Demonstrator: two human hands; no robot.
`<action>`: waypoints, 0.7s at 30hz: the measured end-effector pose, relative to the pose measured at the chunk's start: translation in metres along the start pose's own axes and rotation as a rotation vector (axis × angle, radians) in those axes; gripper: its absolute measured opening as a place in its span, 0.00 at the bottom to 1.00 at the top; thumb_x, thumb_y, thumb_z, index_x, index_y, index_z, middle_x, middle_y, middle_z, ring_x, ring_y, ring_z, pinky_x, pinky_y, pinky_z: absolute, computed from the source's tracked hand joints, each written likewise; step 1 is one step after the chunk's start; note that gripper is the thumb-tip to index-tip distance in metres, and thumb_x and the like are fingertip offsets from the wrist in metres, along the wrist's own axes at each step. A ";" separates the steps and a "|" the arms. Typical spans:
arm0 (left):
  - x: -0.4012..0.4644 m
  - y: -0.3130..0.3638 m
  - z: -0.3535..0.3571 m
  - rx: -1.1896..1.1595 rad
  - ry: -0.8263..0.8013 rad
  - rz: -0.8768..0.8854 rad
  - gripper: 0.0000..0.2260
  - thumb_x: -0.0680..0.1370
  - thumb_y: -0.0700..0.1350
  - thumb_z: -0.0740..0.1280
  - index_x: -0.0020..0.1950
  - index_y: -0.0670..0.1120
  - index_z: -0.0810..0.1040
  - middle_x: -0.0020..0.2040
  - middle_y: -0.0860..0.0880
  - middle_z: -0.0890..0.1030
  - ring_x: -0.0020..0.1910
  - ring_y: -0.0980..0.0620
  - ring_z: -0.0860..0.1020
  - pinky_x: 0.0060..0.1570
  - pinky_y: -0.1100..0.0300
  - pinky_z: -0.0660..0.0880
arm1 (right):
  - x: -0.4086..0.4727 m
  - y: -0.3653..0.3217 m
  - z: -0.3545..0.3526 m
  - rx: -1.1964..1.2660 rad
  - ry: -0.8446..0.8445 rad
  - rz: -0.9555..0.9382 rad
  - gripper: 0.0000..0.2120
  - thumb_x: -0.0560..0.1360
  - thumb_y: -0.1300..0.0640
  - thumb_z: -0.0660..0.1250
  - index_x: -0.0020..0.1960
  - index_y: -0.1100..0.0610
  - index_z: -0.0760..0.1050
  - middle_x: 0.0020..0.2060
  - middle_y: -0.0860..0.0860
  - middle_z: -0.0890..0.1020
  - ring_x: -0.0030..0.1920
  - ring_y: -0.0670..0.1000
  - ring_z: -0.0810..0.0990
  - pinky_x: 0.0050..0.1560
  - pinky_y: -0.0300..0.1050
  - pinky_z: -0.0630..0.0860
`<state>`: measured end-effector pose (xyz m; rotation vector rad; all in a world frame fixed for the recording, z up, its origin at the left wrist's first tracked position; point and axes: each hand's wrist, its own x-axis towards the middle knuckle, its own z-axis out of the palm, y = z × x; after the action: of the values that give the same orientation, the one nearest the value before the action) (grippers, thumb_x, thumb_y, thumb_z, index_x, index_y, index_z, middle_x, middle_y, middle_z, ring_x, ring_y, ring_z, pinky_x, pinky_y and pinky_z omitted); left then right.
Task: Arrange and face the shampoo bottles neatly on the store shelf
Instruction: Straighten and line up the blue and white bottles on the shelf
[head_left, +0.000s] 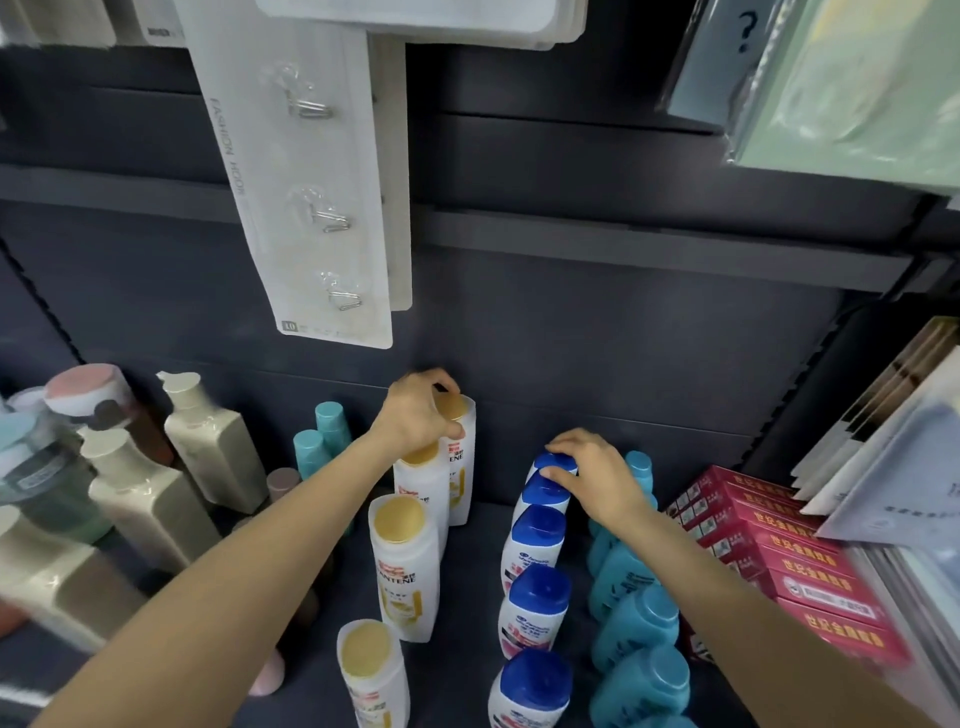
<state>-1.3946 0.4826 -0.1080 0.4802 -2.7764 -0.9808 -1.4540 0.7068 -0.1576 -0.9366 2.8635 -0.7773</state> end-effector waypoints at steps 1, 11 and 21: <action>0.001 -0.001 0.000 -0.006 -0.006 -0.012 0.22 0.64 0.42 0.78 0.56 0.48 0.77 0.51 0.49 0.76 0.49 0.51 0.74 0.45 0.62 0.69 | 0.000 0.000 0.000 -0.001 0.000 -0.001 0.18 0.77 0.55 0.66 0.65 0.59 0.74 0.63 0.50 0.75 0.64 0.50 0.71 0.63 0.39 0.66; 0.007 -0.003 -0.003 0.005 -0.038 -0.050 0.24 0.64 0.41 0.78 0.58 0.48 0.78 0.56 0.49 0.78 0.51 0.51 0.75 0.48 0.62 0.70 | 0.000 -0.002 0.002 0.037 -0.036 0.006 0.22 0.74 0.50 0.69 0.65 0.58 0.75 0.63 0.48 0.73 0.65 0.48 0.69 0.63 0.37 0.63; 0.012 -0.013 -0.004 0.119 -0.050 -0.016 0.23 0.68 0.44 0.76 0.61 0.50 0.76 0.61 0.45 0.75 0.59 0.46 0.72 0.52 0.63 0.66 | -0.004 -0.008 0.001 0.021 -0.053 0.024 0.21 0.74 0.51 0.69 0.65 0.58 0.75 0.64 0.48 0.72 0.66 0.48 0.67 0.64 0.38 0.63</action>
<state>-1.4016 0.4666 -0.1122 0.5022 -2.8920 -0.8455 -1.4464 0.7027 -0.1556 -0.9043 2.8108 -0.7670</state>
